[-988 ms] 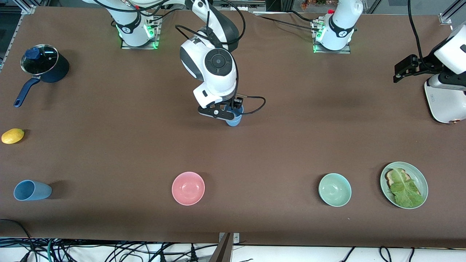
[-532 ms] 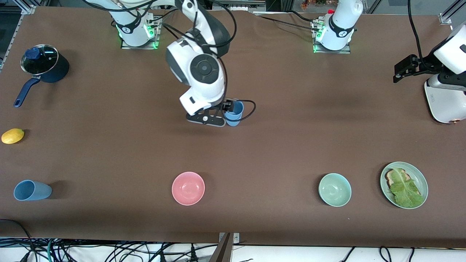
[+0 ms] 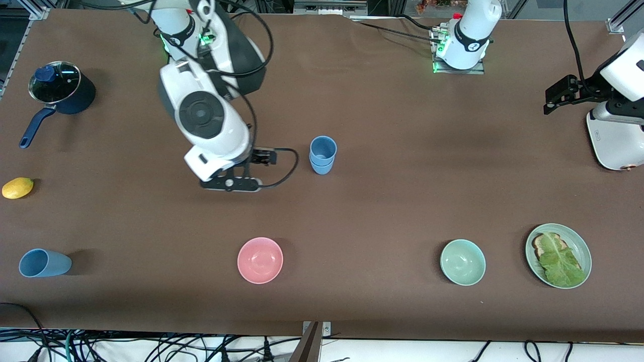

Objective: Stack blue cups with both arms
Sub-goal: 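Set the stacked cups down mid-table and release with the right gripper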

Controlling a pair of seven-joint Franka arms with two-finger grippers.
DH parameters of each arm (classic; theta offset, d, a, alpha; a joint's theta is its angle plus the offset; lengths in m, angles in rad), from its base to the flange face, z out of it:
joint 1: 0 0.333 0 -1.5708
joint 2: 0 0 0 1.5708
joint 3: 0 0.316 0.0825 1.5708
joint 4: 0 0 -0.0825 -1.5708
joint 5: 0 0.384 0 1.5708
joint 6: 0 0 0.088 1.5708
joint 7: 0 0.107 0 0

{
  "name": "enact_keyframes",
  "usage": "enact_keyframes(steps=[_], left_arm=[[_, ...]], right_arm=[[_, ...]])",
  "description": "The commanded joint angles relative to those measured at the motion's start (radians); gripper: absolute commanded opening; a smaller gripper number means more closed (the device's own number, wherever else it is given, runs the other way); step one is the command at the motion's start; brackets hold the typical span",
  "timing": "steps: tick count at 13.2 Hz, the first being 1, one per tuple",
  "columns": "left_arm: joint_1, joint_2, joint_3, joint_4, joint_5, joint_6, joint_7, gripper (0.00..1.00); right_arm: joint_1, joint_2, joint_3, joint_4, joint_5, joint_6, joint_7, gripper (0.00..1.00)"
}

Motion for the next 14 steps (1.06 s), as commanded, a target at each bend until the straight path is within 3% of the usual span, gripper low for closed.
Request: enact_keyframes(steps=[1, 3, 7, 9, 11, 14], left_arm=[[-0.017, -0.077, 0.010, -0.092, 0.018, 0.053, 0.009, 1.00], [-0.017, -0.067, 0.010, -0.083, 0.018, 0.051, 0.010, 1.00], [-0.009, -0.051, 0.010, -0.063, 0.016, 0.051, 0.021, 1.00], [-0.009, -0.046, 0.009, -0.055, 0.014, 0.050, 0.022, 1.00], [-0.008, -0.046, 0.010, -0.053, 0.005, 0.050, 0.021, 1.00], [-0.008, -0.046, 0.007, -0.040, 0.002, 0.050, 0.004, 1.00]], right_arm=[[-0.052, -0.040, -0.009, -0.005, -0.001, -0.031, -0.082, 1.00], [-0.143, -0.109, -0.007, -0.080, -0.006, -0.009, -0.126, 1.00], [-0.287, -0.318, -0.007, -0.333, -0.021, 0.143, -0.295, 1.00], [-0.336, -0.404, -0.007, -0.386, -0.050, 0.160, -0.362, 1.00], [-0.387, -0.479, -0.007, -0.401, -0.052, 0.125, -0.415, 1.00], [-0.401, -0.544, -0.038, -0.387, -0.052, -0.061, -0.458, 1.00]])
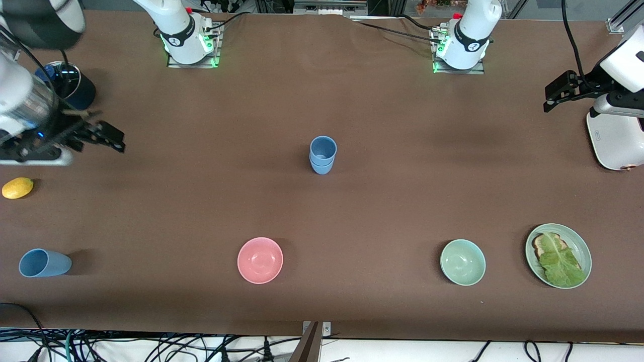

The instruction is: Stack blue cups with both arms

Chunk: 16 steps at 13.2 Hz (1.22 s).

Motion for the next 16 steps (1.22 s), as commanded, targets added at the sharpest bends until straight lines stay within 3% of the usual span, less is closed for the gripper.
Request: enact_keyframes(steps=[1, 4, 16], left_arm=[[-0.003, -0.003, 0.007, 0.020, 0.002, 0.001, 0.005, 1.00], [0.000, 0.017, 0.009, 0.032, 0.002, 0.002, -0.003, 1.00], [0.000, 0.072, 0.006, 0.089, 0.001, -0.001, -0.035, 1.00]], right_arm=[[-0.011, -0.078, -0.011, -0.038, -0.010, -0.121, -0.025, 1.00], [-0.029, -0.067, -0.012, 0.008, -0.009, -0.199, -0.103, 1.00], [-0.049, -0.027, -0.020, 0.008, 0.004, -0.132, -0.087, 1.00]])
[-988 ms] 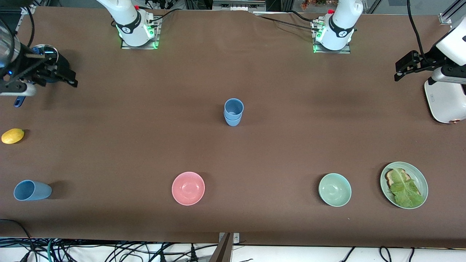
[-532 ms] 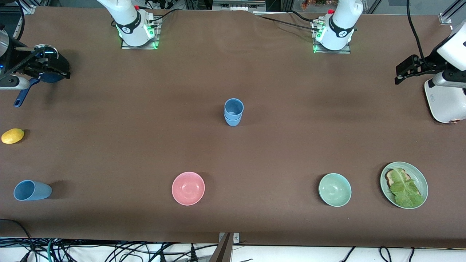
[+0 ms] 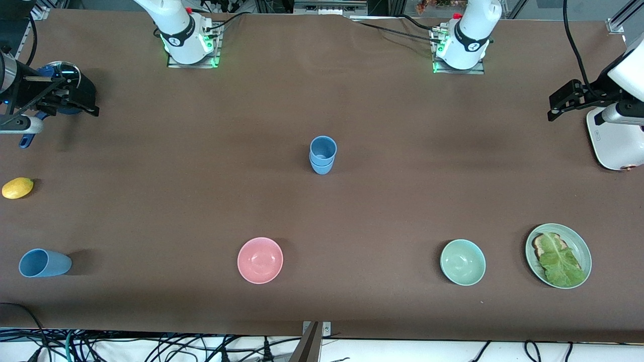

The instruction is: Stack blue cups with both arms

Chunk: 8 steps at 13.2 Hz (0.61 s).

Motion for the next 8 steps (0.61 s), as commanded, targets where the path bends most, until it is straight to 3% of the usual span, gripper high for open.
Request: enact_keyframes(steps=[1, 8], left_arm=[[-0.003, 0.020, 0.003, 0.034, 0.001, -0.011, -0.011, 1.00], [-0.010, 0.017, 0.002, 0.034, -0.001, -0.021, -0.061, 1.00]], right_arm=[[-0.004, 0.003, 0.004, 0.011, 0.005, 0.013, -0.006, 1.00], [-0.004, 0.001, -0.016, 0.011, 0.028, 0.050, -0.008, 1.00]])
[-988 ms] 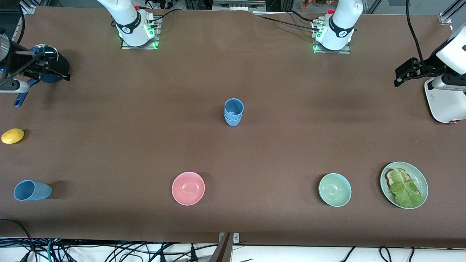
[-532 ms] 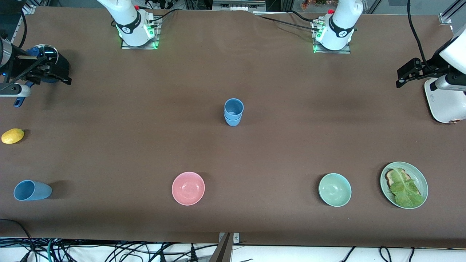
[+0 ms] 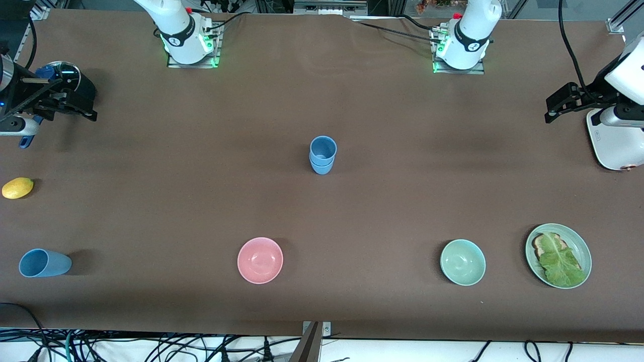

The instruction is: Stack blue cups with both arms

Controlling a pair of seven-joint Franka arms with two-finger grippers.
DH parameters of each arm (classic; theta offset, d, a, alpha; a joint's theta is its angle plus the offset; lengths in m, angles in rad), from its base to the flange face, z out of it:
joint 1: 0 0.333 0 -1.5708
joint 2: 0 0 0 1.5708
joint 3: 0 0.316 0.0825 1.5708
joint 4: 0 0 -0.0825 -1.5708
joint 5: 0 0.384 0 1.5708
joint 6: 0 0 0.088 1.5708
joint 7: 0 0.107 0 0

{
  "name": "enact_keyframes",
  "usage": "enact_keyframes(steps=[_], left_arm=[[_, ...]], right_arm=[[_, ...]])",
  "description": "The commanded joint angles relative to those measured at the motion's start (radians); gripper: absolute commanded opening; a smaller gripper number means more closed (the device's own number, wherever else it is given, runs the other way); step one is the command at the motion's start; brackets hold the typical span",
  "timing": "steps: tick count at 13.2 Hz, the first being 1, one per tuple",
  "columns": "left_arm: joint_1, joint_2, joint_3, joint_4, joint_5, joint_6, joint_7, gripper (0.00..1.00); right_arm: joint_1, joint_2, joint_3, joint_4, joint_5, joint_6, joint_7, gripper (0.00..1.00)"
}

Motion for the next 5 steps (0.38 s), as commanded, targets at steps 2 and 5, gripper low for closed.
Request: enact_keyframes(steps=[2, 5], left_arm=[[-0.002, 0.012, 0.004, 0.029, -0.001, -0.020, -0.010, 1.00], [-0.002, 0.012, 0.003, 0.032, -0.001, -0.020, -0.012, 1.00]], right_arm=[[-0.004, 0.001, -0.007, 0.011, 0.021, 0.019, -0.006, 1.00], [-0.004, -0.001, -0.007, 0.011, 0.022, 0.024, -0.006, 1.00]])
